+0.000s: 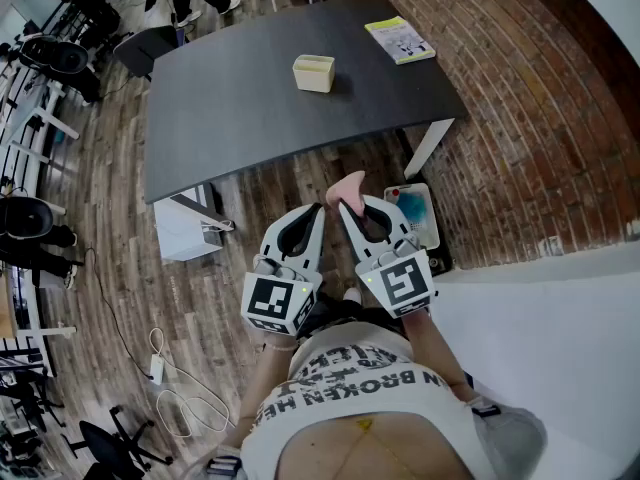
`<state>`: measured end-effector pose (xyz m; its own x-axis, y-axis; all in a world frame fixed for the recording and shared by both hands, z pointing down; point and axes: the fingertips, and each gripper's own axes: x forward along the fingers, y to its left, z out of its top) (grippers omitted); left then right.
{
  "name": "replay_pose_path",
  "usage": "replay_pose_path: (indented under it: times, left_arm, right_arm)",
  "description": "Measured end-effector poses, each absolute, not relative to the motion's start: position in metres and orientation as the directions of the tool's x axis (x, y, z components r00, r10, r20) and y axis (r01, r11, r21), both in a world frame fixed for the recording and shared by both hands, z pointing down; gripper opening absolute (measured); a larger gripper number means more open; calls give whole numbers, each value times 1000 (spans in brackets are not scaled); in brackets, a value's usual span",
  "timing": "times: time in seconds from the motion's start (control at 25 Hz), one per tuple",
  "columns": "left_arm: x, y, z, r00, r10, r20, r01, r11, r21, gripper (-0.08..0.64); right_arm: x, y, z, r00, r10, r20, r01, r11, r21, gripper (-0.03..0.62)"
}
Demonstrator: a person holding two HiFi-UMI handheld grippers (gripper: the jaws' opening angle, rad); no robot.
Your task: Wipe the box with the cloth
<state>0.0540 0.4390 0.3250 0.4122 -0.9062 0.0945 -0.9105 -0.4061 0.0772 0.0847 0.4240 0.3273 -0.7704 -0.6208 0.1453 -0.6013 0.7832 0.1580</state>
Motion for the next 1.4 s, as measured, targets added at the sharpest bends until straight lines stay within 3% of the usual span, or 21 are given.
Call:
replay_pose_path:
  times: [0.68,1.4]
  left_arm:
    - [60,394,355,419,-899,127,-906,-405,124,8]
    - [-27,209,366,549,-825,133,-834,-532,148,8]
  right_arm:
    - [87,384,355,-814,-553,177,-533,833,149,17]
    - [1,201,360,-732,-653,195,-627,757,182,17]
